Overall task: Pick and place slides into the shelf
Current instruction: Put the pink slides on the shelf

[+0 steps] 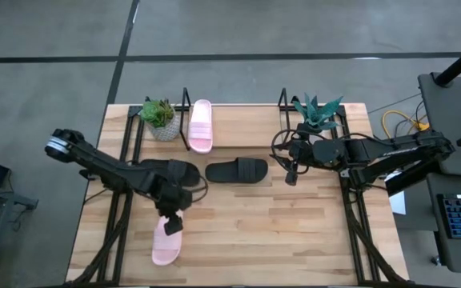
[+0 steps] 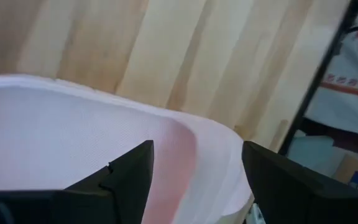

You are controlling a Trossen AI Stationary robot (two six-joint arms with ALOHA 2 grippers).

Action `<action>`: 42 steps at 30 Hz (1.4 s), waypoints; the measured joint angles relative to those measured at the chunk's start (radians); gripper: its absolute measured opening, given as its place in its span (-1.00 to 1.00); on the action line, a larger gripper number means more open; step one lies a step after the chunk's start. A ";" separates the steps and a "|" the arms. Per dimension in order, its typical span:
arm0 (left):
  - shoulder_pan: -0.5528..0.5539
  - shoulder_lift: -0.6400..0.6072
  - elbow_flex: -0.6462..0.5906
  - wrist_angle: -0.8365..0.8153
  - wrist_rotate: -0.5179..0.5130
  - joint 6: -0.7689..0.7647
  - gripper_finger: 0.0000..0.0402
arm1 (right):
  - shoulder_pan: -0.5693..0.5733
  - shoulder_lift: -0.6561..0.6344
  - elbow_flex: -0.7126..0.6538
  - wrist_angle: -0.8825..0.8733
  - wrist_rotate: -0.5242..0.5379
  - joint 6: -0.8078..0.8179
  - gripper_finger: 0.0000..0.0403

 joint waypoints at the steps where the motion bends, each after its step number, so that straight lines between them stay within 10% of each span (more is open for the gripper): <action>1: -0.008 0.019 0.000 -0.001 0.000 -0.001 0.13 | 0.000 0.000 0.000 0.001 0.000 0.000 -0.39; 20: -0.025 0.230 0.000 0.036 0.268 0.018 0.08 | 0.000 0.000 0.000 0.001 0.000 0.000 -0.39; 32: -0.025 0.226 0.000 0.078 0.292 0.111 -0.90 | 0.000 0.000 0.000 0.001 0.000 -0.001 -0.39; 42: -0.025 0.203 0.048 0.056 0.314 0.108 -0.99 | 0.000 0.000 0.000 0.001 0.000 0.000 -0.39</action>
